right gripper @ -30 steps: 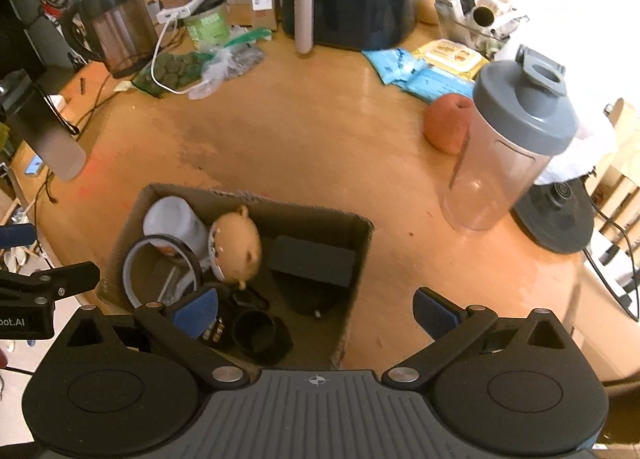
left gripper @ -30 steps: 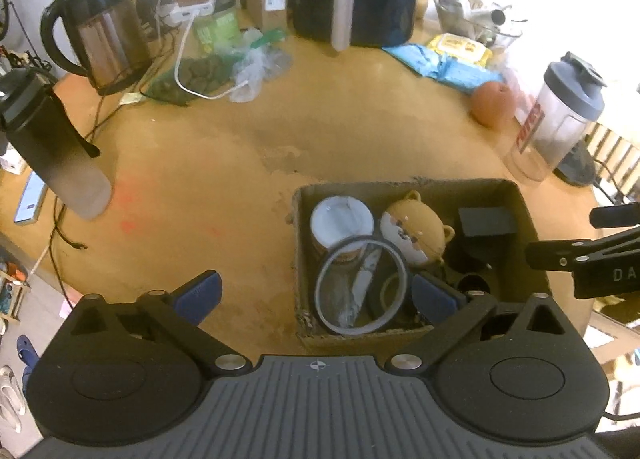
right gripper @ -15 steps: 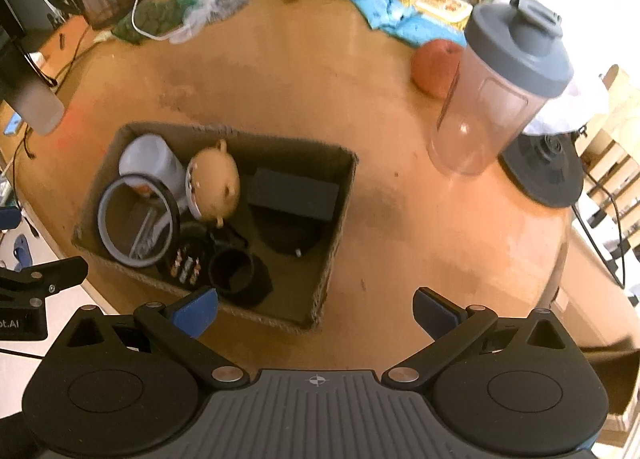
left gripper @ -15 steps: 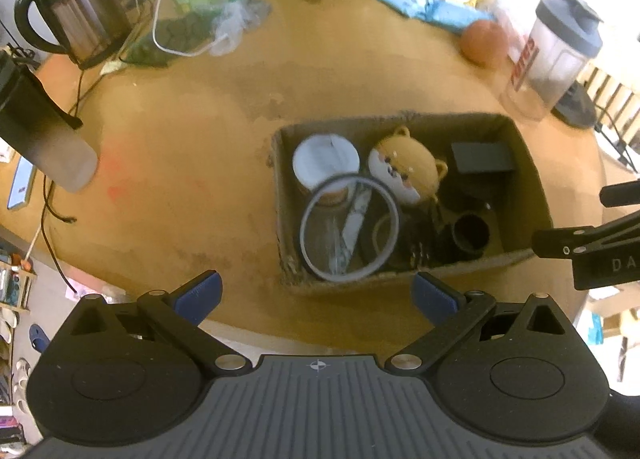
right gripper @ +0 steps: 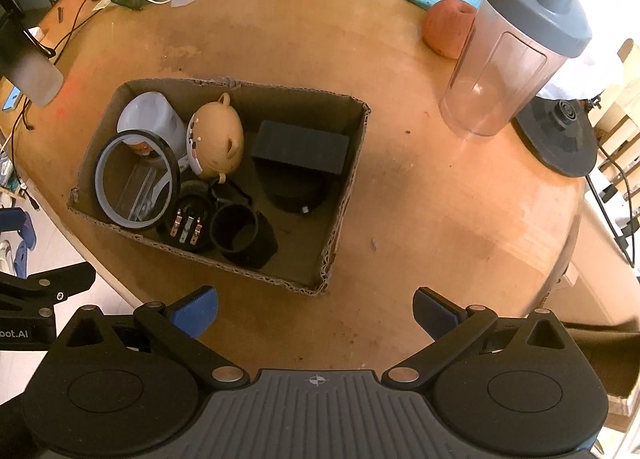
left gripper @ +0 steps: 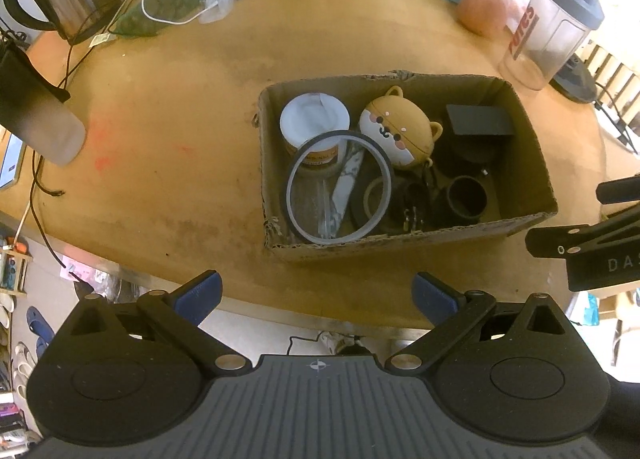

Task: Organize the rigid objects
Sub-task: 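Withdraw both grippers upward from the box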

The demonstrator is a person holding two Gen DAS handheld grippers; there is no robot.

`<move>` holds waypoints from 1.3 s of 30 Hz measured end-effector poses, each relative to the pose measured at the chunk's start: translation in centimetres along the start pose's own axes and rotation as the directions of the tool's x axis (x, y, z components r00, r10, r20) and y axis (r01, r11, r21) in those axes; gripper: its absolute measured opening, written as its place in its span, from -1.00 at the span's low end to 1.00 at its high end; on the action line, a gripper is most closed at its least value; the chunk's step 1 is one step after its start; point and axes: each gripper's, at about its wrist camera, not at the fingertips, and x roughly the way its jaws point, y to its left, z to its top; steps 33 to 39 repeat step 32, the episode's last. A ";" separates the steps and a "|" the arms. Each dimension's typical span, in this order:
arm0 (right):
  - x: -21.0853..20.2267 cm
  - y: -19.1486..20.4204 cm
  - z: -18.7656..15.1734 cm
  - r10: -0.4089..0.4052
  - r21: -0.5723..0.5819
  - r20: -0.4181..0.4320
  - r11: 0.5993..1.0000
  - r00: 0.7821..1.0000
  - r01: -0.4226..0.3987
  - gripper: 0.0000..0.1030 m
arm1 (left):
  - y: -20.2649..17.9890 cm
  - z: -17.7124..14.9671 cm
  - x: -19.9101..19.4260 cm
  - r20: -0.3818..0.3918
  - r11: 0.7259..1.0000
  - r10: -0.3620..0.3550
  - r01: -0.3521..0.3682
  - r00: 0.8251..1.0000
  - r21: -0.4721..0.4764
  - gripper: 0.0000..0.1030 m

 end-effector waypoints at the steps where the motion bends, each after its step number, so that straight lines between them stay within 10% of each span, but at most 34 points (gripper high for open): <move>1: 0.0 0.0 0.0 0.001 -0.001 -0.001 1.000 1.000 -0.001 1.00 | 0.0 0.0 0.0 -0.001 1.000 -0.002 0.002 1.000 0.000 1.00; 39: 0.4 0.0 0.6 0.025 -0.018 -0.003 1.000 1.000 -0.025 1.00 | 0.1 0.5 0.5 -0.013 0.999 -0.021 0.020 1.000 -0.029 1.00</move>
